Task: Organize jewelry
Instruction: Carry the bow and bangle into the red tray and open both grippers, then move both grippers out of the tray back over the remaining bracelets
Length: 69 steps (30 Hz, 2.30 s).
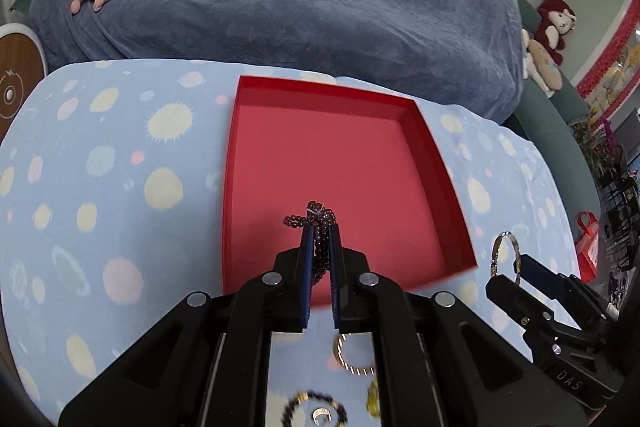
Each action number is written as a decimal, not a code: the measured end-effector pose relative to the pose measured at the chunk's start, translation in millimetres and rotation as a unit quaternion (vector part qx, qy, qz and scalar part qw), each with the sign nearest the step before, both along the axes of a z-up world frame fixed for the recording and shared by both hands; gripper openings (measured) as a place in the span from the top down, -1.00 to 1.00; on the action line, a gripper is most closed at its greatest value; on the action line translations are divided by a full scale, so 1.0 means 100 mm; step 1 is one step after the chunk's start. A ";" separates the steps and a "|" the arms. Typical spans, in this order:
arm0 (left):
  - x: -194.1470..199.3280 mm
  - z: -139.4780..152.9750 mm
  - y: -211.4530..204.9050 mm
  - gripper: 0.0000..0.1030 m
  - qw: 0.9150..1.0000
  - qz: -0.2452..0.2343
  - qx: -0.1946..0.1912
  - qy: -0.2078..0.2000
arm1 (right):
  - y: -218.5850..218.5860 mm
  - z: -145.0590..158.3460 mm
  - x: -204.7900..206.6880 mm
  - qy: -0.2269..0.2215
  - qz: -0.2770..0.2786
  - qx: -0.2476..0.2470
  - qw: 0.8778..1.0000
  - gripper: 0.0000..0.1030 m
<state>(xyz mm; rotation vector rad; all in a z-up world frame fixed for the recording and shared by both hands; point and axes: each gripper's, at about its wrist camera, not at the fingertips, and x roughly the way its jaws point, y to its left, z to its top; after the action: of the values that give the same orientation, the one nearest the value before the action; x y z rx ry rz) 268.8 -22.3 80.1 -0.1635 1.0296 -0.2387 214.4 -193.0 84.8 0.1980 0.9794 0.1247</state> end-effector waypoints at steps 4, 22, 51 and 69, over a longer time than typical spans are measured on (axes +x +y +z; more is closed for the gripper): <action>0.44 -0.10 -0.06 0.86 0.999 -0.006 0.000 0.033 | 0.06 -0.13 0.41 0.018 0.008 -0.007 1.000 -0.10; 1.19 -0.27 -0.03 -0.03 0.998 0.048 0.029 0.011 | 0.20 -0.56 1.35 0.032 -0.003 -0.023 0.999 -0.21; -0.59 -0.06 0.28 -0.07 0.998 0.049 0.037 -0.007 | -0.08 -0.13 -0.57 0.006 -0.036 -0.029 0.999 -0.21; -1.67 -0.86 0.25 0.02 0.995 0.049 0.077 0.043 | 0.00 -0.63 -1.68 0.067 -0.055 -0.016 0.996 -0.21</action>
<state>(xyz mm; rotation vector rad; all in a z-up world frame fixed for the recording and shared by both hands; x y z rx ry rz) 101.9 3.0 -5.4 -0.0851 1.1188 -0.0642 46.3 -193.1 21.9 0.2334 1.1010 -0.0050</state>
